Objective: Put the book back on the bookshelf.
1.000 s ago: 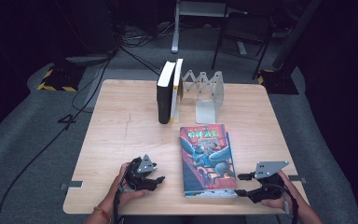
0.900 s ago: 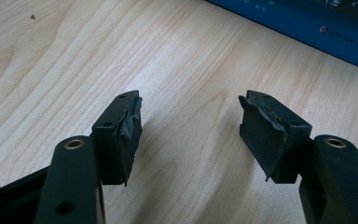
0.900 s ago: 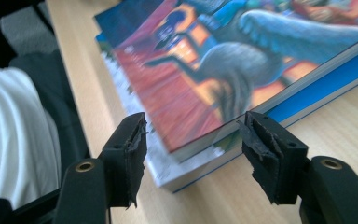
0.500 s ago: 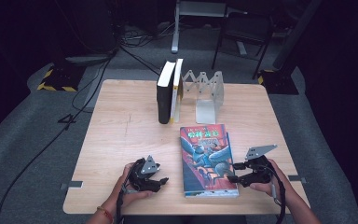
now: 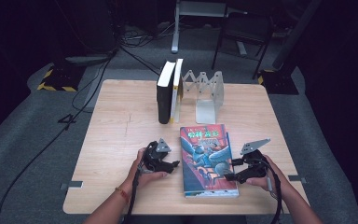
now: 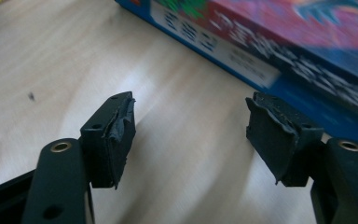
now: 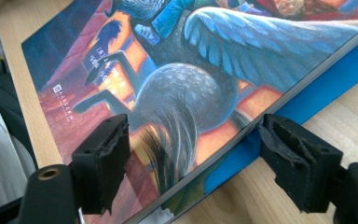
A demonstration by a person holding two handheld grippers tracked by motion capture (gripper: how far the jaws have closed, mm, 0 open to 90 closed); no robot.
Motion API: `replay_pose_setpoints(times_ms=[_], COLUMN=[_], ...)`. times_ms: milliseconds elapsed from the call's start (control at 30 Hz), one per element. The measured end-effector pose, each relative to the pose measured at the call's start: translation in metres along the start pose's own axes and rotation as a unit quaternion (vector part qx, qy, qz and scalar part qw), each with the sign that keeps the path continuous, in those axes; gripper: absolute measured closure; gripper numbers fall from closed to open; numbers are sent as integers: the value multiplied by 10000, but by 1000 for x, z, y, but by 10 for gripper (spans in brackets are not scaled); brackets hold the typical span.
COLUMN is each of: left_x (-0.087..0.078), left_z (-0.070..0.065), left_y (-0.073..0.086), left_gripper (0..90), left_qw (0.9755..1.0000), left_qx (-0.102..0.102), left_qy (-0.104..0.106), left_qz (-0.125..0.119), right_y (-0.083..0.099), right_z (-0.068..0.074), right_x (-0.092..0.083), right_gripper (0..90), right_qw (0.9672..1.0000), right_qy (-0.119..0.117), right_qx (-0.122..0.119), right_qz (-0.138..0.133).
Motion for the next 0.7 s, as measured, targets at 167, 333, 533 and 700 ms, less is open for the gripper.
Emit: replay_pose_setpoints(times_ms=[167, 333, 533, 700], left_x=[9, 13, 13, 13], left_z=[6, 6, 5, 5], left_y=[-10, -13, -13, -13], left_gripper=[329, 331, 335, 341], left_qw=[9999, 9997, 9997, 9997], left_qx=[-76, 131, 113, 96], left_qy=[0, -185, -209, -202], left_qz=[-81, 29, 21, -1], right_y=[-3, -7, -15, -22], right_z=[3, 6, 7, 0], right_x=[0, 0, 2, 1], right_gripper=[243, 244, 263, 387], right_qw=[9998, 9992, 9982, 9983], right_qy=[154, 297, 419, 372], right_qx=[-157, -260, -429, -242], right_qz=[-26, -16, -82, -379])
Point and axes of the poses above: each handheld gripper's, and its own axes: x roughly forward along the jaws, y roughly out of its underside, z roughly to its left, the point moved 4 cm from there along x, roughly forward along the jaws, and after that the axes turned 11 degrees about y, right-handed, at the moved point
